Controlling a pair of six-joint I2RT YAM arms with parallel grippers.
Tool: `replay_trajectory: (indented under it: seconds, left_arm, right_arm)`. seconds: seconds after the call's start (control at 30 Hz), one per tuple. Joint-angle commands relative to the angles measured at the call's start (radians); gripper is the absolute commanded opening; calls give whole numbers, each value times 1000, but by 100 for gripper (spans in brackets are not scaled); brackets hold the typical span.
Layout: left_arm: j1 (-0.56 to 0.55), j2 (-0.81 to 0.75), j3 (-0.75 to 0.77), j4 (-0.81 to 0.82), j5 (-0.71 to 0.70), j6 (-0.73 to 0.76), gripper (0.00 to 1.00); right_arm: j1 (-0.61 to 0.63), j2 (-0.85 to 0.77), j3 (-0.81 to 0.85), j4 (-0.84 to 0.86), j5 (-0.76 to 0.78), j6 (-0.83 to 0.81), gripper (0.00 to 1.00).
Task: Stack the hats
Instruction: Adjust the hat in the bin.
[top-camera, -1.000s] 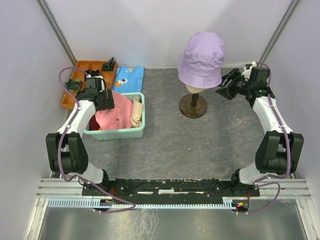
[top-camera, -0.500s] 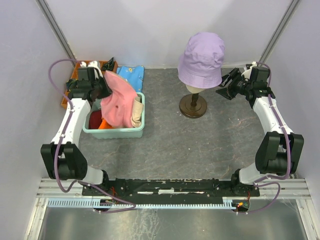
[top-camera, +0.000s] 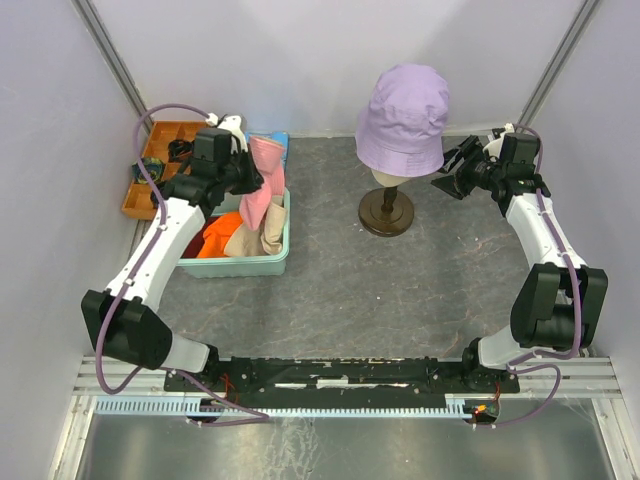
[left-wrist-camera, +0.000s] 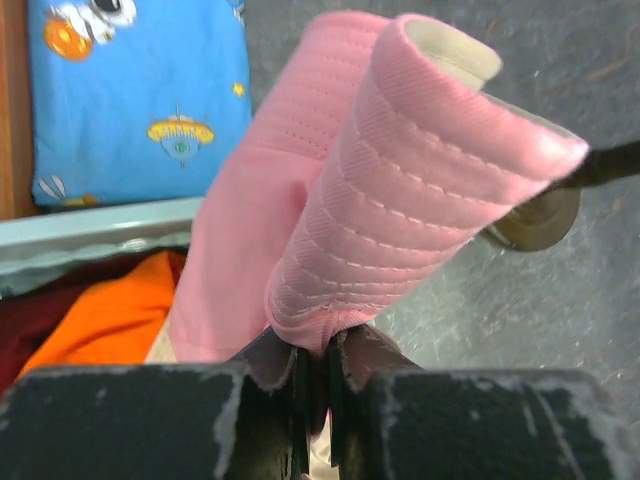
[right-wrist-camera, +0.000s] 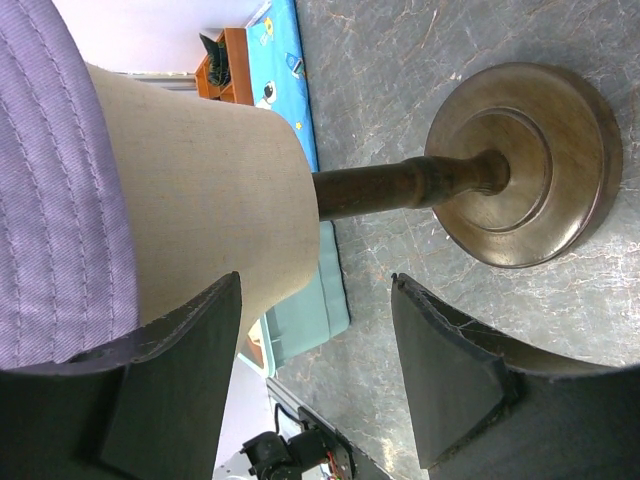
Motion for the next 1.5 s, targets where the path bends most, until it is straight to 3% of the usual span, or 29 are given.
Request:
replay_trajectory:
  seconds: [0.0, 0.37, 0.43, 0.7, 0.97, 1.23, 1.47]
  left_arm:
    - [-27, -32, -61, -22, -101, 3, 5]
    - [-14, 80, -66, -49, -304, 87, 6]
    - [-4, 95, -37, -56, -318, 94, 10]
    - [56, 149, 12, -134, -527, 125, 53]
    - [78, 24, -19, -121, -489, 95, 80]
    - [143, -55, -45, -211, -433, 33, 83]
    - [173, -85, -99, -289, -485, 2, 83]
  right_arm:
    - [-5, -37, 23, 33, -12, -1, 69]
    - [-6, -39, 26, 30, -18, -2, 69]
    - [-6, -41, 25, 27, -16, -3, 69]
    - [-5, -43, 26, 26, -17, -4, 69]
    - [-6, -34, 20, 40, -15, 3, 69]
    - [-5, -21, 1, 66, -18, 14, 69]
    - [1, -4, 2, 91, -26, 30, 69]
